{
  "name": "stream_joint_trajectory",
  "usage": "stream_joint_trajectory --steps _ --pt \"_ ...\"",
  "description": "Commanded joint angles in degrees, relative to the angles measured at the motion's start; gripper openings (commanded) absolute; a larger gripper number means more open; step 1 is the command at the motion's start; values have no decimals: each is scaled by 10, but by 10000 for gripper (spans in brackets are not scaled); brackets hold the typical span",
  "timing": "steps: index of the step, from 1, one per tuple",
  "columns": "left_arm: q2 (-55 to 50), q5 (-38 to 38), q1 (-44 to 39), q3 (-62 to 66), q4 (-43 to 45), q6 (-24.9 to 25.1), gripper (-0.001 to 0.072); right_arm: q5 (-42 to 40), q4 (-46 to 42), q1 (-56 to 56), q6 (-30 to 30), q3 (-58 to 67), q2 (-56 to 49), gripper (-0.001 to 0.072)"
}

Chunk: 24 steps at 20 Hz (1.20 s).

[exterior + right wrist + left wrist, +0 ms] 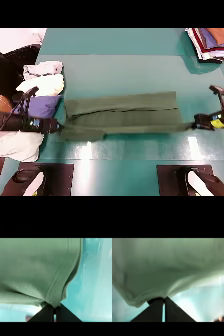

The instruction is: Fold the shirts.

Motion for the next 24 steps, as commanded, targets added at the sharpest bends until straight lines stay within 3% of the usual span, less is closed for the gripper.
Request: stream_joint_trajectory --steps 1,5,8,9,10,11,15,16,17,18,22,24 --pt "-128 130 0 42 -1 57 26 -81 0 41 0 79 -113 21" --pt "-289 203 0 112 -2 62 27 -106 1 61 0 178 -247 22" --pt "-354 218 0 153 -2 61 28 -108 48 50 0 245 -319 26" --pt "-362 220 0 161 -3 57 142 -107 78 42 -3 264 -339 155" --pt "-363 224 0 166 -3 56 458 -108 115 31 -10 282 -357 355" --pt "-363 224 1 174 -4 50 610 -108 149 19 -20 297 -370 392" --pt "-362 137 1 236 -3 47 605 -61 191 -44 -65 297 -376 457" --pt "-362 123 0 245 -10 47 526 -42 191 -66 -77 283 -374 464" --pt "-362 120 -2 246 -22 49 255 -32 191 -88 -83 265 -374 551" --pt "-362 120 -7 246 -33 60 34 -32 192 -107 -93 242 -374 585" --pt "-363 151 -55 246 -69 67 36 -50 197 -155 -128 168 -408 584" --pt "-363 178 -93 243 -70 60 36 -59 243 -155 -164 148 -428 578"
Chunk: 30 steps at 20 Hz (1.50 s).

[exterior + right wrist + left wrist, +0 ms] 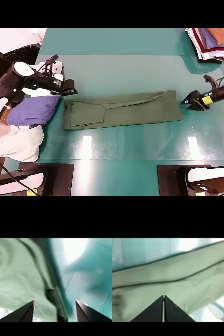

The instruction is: Fold the shirts.

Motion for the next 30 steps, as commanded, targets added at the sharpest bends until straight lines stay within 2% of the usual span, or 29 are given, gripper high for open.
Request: stream_joint_trajectory --steps 1,3,4,7,8,12,18,23,30 --pt "-1 44 -56 -2 -16 -21 27 -16 75 -13 -57 -42 -32 576" --pt "-5 70 -88 -3 -17 -38 27 -26 103 8 -66 -39 -50 569" --pt "-8 78 -105 -3 -17 -40 27 -25 103 23 -67 -32 -56 522" --pt "-34 111 -151 -2 -24 -64 26 -23 103 60 -86 -3 -53 135" --pt "-48 126 -168 1 -33 -63 26 -19 104 69 -86 8 -45 35" --pt "-115 164 -228 31 -68 -61 26 17 139 97 -82 61 30 20" --pt "-224 159 -278 111 -69 -62 26 20 226 181 -32 158 136 20" --pt "-254 160 -285 132 -77 -64 26 6 234 286 -14 218 140 20" --pt "-254 172 -277 132 -80 -61 26 -40 235 384 -9 219 140 20"
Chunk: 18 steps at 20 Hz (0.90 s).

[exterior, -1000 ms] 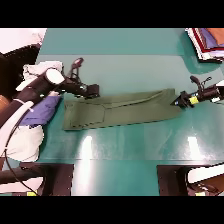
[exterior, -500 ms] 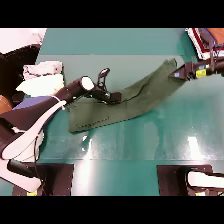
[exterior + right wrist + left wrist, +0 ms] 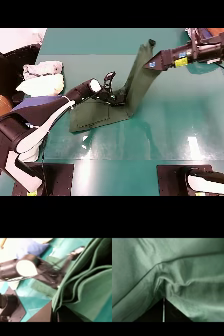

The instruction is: Fold the shirts.

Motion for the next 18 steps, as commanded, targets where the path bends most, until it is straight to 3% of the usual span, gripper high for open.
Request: stream_joint_trajectory --steps 1,6,10,11,14,15,18 --pt "9 -10 18 1 -1 2 26 -27 2 46 3 4 1 21" --pt "148 -82 155 1 110 2 27 -74 3 109 3 3 -2 21" --pt "290 -104 292 1 183 7 27 -141 51 225 -22 3 -64 25" --pt "321 -108 323 1 193 15 27 -163 70 259 -45 3 -87 74" --pt "378 -133 393 1 204 17 27 -221 74 346 -84 23 -162 517" --pt "387 -142 410 1 205 17 27 -210 71 360 -84 42 -185 561" --pt "395 -174 432 1 204 18 27 -128 23 351 -41 100 -232 498"
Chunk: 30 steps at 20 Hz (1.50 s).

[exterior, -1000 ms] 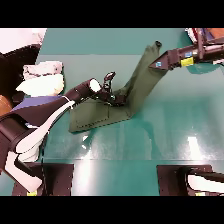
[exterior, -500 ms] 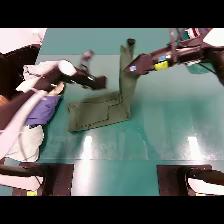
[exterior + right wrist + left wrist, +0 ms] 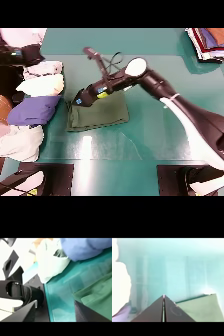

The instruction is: Fold the shirts.

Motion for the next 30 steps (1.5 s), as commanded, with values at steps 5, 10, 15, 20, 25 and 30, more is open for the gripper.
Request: stream_joint_trajectory --steps 5,10,15,20,25,30 --pt "24 -75 35 0 10 30 27 119 -176 -87 72 -41 -7 498" --pt "23 -90 33 0 7 31 27 33 -186 -255 96 -283 103 510" --pt "23 -81 33 0 -3 32 27 -5 -119 -328 89 -359 81 620" --pt "23 -82 33 -2 -3 32 27 14 -35 -258 71 -268 -37 621" --pt "23 -94 33 -2 -5 32 26 23 -1 -178 71 -148 -119 426" --pt "23 -89 -27 -2 14 31 26 19 -4 -183 49 -104 -115 21"
